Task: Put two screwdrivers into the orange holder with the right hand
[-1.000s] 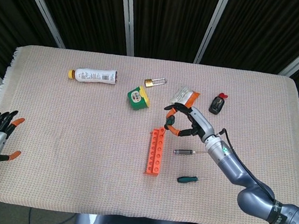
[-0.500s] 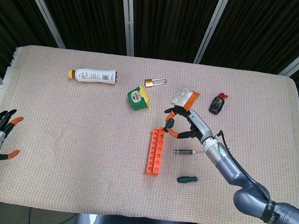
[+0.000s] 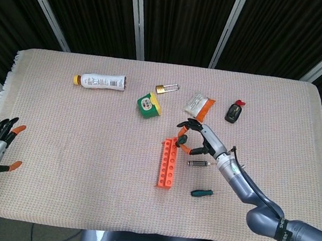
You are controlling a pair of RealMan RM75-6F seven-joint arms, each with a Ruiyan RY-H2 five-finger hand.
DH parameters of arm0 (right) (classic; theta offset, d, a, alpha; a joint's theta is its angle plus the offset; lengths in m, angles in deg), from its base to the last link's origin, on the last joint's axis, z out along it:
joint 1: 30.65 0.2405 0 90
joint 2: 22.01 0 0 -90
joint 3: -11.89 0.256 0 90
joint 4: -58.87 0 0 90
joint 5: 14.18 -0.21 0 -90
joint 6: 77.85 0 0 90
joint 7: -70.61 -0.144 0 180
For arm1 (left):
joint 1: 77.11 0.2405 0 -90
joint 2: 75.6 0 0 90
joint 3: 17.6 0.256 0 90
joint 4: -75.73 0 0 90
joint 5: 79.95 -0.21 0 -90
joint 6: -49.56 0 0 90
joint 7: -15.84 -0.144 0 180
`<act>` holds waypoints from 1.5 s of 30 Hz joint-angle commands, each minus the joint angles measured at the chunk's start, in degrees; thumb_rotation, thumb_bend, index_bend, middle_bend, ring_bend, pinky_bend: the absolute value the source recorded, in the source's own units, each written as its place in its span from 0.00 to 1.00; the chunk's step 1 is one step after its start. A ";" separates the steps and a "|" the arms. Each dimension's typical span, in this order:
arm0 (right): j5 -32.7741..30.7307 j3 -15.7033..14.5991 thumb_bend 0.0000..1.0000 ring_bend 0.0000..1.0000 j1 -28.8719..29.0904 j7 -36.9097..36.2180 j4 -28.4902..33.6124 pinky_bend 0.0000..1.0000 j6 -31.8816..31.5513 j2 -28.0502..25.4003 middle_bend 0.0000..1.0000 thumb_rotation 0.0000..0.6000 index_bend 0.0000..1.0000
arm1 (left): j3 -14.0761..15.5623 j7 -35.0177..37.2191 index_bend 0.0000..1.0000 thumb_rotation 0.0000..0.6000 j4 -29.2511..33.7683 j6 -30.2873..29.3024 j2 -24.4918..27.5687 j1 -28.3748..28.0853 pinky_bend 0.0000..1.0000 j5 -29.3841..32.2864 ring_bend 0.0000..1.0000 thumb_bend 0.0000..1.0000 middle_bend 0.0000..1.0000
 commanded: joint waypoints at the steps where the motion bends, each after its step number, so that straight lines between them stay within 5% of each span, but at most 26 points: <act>1: 0.56 -1.00 0.52 0.00 0.21 1.19 -0.71 0.00 -0.66 0.75 0.23 1.00 0.59 | 0.09 0.04 0.14 1.00 -0.06 0.05 0.00 0.01 0.00 -0.07 0.00 0.14 0.00; 29: -6.71 -3.65 0.51 0.00 2.83 8.54 -3.89 0.00 -2.79 5.19 0.21 1.00 0.53 | 0.58 1.82 0.14 1.00 -1.66 -0.01 -0.67 0.46 0.00 -0.23 0.00 0.14 0.00; 45: -5.59 -3.67 0.07 0.00 2.30 8.16 -1.43 0.00 -2.17 2.89 0.10 1.00 0.21 | 0.38 2.43 0.12 1.00 -1.47 -0.56 -0.56 0.45 0.00 -0.72 0.00 0.14 0.00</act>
